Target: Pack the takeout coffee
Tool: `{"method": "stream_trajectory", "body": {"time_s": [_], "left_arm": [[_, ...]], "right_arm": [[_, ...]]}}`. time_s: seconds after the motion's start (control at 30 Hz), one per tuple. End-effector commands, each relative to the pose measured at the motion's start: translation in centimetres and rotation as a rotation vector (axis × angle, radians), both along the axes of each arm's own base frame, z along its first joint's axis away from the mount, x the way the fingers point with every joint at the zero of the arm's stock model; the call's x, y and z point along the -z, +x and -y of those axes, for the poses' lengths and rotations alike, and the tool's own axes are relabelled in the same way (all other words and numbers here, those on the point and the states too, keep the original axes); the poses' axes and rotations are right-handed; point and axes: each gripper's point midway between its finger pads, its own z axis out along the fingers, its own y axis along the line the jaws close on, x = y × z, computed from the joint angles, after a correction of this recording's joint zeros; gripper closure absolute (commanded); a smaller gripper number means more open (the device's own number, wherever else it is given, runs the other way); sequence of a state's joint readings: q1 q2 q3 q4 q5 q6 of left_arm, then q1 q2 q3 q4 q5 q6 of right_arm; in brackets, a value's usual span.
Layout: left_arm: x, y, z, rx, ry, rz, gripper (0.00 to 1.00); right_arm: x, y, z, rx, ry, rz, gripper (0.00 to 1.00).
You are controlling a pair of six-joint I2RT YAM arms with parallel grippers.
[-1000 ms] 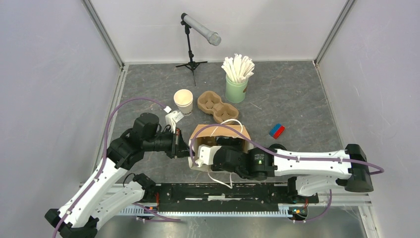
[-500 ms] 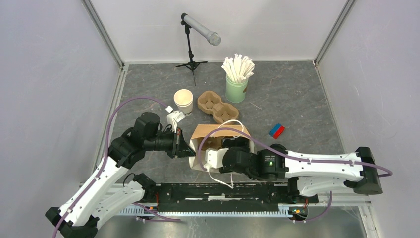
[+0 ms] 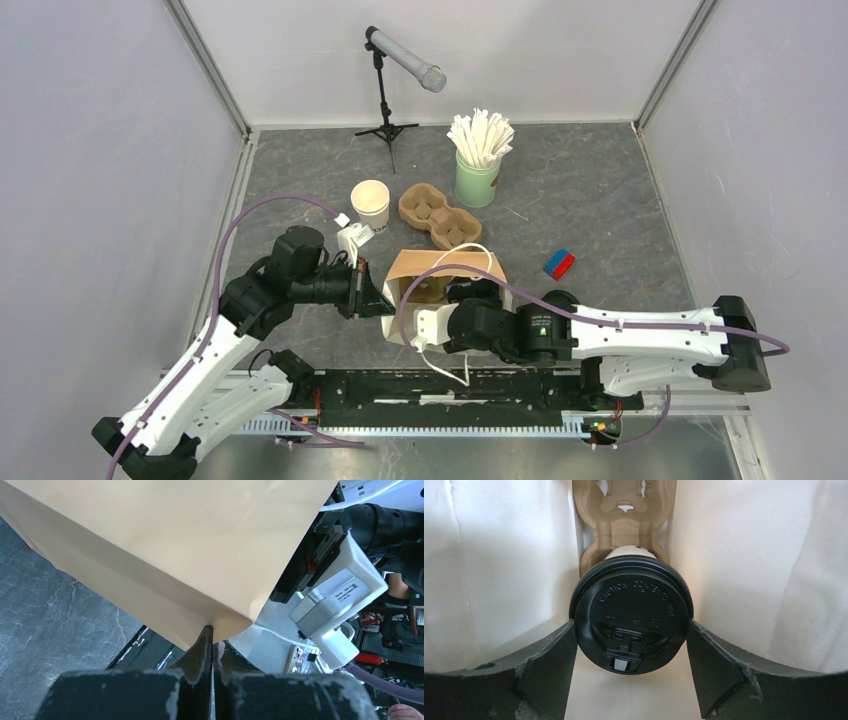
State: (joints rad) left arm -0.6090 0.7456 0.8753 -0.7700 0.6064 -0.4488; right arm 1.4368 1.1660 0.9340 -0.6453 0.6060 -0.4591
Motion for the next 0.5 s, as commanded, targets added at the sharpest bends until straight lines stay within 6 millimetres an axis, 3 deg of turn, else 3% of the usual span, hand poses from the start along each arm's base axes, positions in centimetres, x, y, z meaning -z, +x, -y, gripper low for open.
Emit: {"method": "stream_trajectory", "body": {"time_s": [0.0, 0.47], "left_arm": [[-1.29, -0.10, 0.34, 0.052, -0.031, 0.070, 0.98], [-1.68, 0.12, 0.50, 0.057, -0.032, 0.077, 0.98]], "right_arm": [[0.35, 0.13, 0.09, 0.002, -0.036, -0.005, 0.40], [-0.31, 0.81, 0.71, 0.062, -0.048, 0.029, 0.41]]}}
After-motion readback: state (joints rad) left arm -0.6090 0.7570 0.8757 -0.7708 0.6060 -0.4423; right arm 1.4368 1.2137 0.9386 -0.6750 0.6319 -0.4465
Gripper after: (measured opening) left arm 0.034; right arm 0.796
